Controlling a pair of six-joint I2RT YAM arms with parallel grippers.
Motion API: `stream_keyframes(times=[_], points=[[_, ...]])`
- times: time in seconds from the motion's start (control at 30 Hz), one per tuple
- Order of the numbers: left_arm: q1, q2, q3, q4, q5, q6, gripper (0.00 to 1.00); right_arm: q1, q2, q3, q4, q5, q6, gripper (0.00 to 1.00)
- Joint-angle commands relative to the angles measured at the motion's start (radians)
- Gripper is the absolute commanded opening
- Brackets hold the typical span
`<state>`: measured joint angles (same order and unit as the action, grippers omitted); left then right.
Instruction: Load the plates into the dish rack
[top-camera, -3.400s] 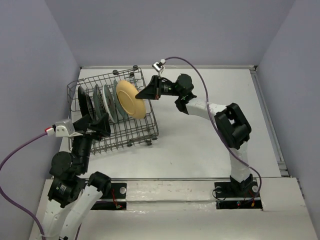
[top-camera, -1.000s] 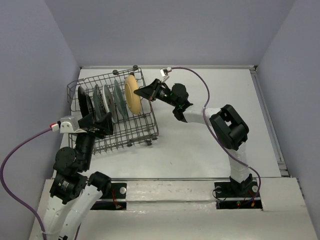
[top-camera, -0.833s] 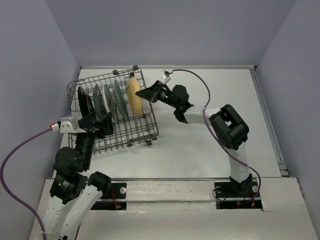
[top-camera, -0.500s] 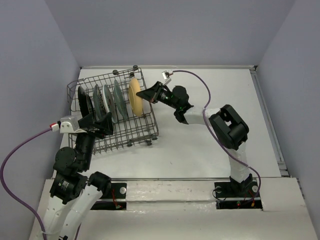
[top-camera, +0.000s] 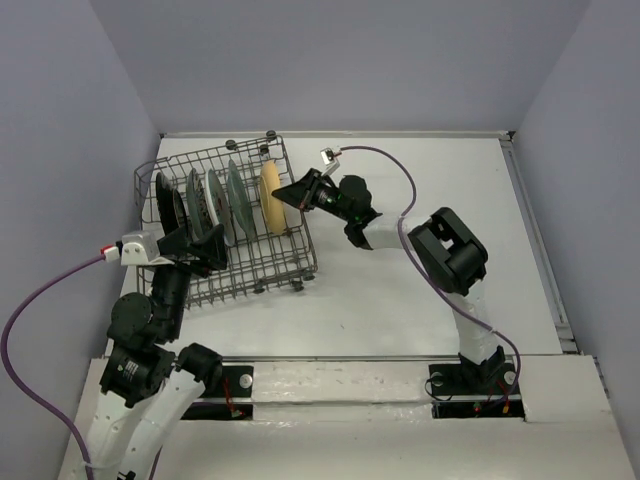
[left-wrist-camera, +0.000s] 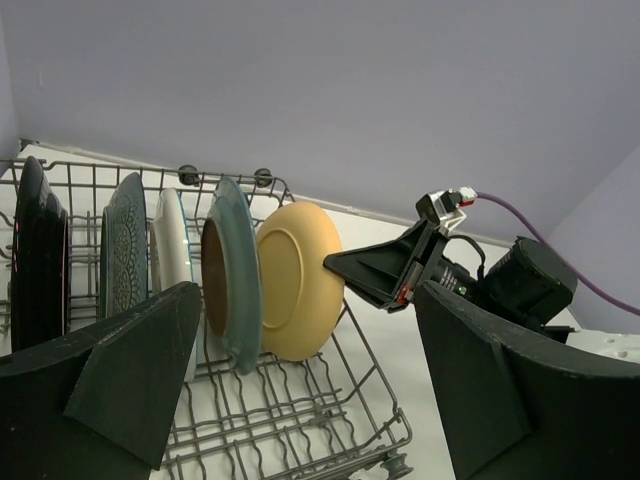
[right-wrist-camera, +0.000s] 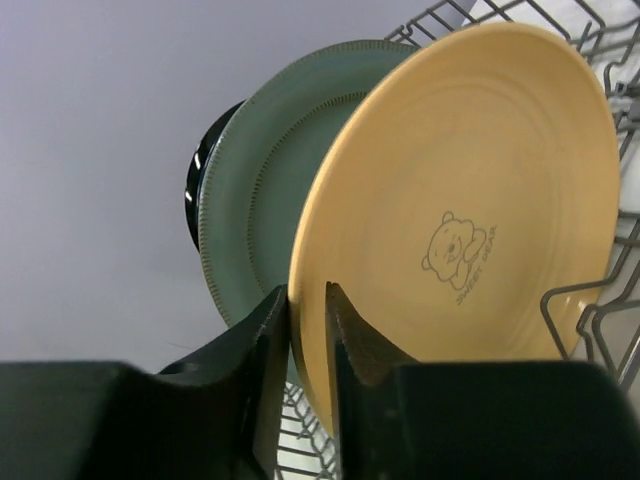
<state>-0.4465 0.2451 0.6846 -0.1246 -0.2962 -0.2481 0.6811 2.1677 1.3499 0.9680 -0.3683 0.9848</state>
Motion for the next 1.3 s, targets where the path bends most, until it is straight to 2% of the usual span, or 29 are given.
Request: stream_keyframes(times=[0.0, 0.03, 0.13, 0.17, 0.3, 0.37, 0.53, 0.77, 0.97, 1.17, 1.27], points=[[0.005, 0.016, -0.007, 0.052, -0.004, 0.007, 0.99, 0.003, -0.005, 0.031, -0.058, 0.023, -0.064, 0.35], [0.005, 0.016, -0.007, 0.054, -0.004, 0.006, 0.99, 0.003, -0.018, 0.031, -0.064, 0.020, -0.075, 0.49], [0.006, 0.017, -0.007, 0.054, -0.007, 0.006, 0.99, 0.003, -0.045, 0.040, -0.129, 0.015, -0.103, 0.67], [0.006, 0.020, -0.007, 0.054, -0.009, 0.004, 0.99, 0.003, -0.067, 0.055, -0.155, 0.015, -0.127, 0.77], [0.008, 0.023, -0.007, 0.049, -0.023, 0.007, 0.99, 0.012, -0.146, 0.071, -0.329, 0.055, -0.204, 0.99], [0.008, 0.017, -0.008, 0.046, -0.064, 0.007, 0.99, 0.021, -0.225, 0.055, -0.433, 0.109, -0.257, 1.00], [0.012, 0.031, -0.011, 0.046, -0.077, 0.001, 0.99, 0.021, -0.334, -0.024, -0.468, 0.131, -0.297, 1.00], [0.019, 0.062, -0.014, 0.051, -0.084, 0.001, 0.99, 0.021, -0.584, -0.243, -0.529, 0.129, -0.380, 1.00], [0.023, 0.072, -0.017, 0.057, -0.063, 0.004, 0.99, 0.021, -0.958, -0.474, -0.641, 0.215, -0.472, 1.00], [0.031, -0.016, -0.049, 0.114, -0.014, 0.021, 0.99, 0.021, -1.364, -0.727, -0.837, 0.451, -0.520, 1.00], [0.035, -0.043, -0.063, 0.143, 0.003, 0.029, 0.99, 0.021, -1.523, -0.794, -0.920, 0.500, -0.528, 1.00]])
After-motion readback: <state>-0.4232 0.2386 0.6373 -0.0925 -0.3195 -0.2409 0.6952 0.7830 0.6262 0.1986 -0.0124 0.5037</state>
